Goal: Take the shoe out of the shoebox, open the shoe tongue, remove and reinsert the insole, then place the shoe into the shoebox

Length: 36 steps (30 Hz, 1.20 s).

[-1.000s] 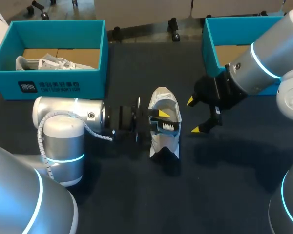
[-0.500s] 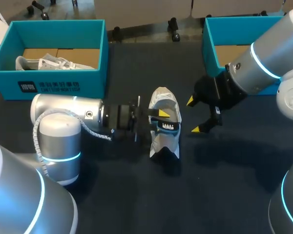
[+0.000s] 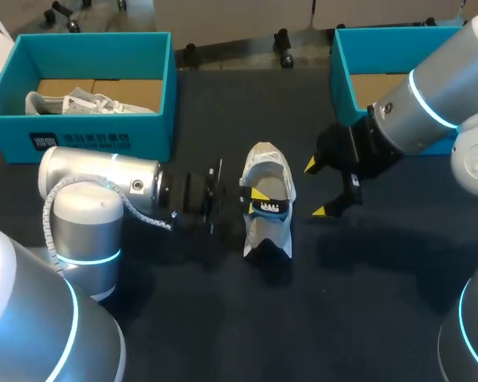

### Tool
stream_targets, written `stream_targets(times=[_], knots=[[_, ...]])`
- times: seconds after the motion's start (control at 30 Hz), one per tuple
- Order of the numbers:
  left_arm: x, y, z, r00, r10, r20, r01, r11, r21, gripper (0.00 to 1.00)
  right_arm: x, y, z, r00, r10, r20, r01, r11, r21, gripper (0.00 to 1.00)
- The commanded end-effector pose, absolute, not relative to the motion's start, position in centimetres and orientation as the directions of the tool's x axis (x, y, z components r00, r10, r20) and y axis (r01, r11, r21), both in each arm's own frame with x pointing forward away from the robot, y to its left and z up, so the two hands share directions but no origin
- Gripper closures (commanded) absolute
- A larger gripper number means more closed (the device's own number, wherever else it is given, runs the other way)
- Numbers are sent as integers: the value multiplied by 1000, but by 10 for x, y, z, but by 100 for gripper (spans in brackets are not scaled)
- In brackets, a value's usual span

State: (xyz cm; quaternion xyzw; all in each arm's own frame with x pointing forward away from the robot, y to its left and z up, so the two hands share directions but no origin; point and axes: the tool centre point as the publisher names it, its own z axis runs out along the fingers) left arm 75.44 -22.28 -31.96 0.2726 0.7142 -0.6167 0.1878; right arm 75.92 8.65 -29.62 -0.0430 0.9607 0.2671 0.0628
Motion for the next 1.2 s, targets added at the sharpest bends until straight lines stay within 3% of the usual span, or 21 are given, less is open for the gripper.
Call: stream_targets(times=[0.03,0.73,0.77,0.8,0.83,0.93,1.1,1.2], knots=[[761,-230,-324,-766,177,-617,637,90,-765,100,758,86,-296,-988,-49,-145,-116,854,507,0],[782,-235,-347,-728,243,-641,676,99,-730,100,758,86,-296,-988,-49,-145,-116,854,507,0],[781,-234,-345,-727,237,-644,677,99,-729,90,758,86,-296,-988,-49,-145,-116,854,507,0],[780,-233,-342,-727,232,-646,678,96,-729,69,758,86,-296,-988,-49,-145,-116,854,507,0],[779,-232,-339,-729,225,-647,676,87,-732,61,758,86,-296,-988,-49,-145,-116,854,507,0],[776,-230,-331,-728,212,-652,676,68,-734,66,758,86,-296,-988,-49,-145,-116,854,507,0],[769,-230,-322,-721,214,-659,680,38,-732,87,758,86,-296,-988,-49,-145,-116,854,507,0],[764,-232,-319,-719,218,-660,680,23,-733,92,758,86,-296,-988,-49,-145,-116,854,507,0]])
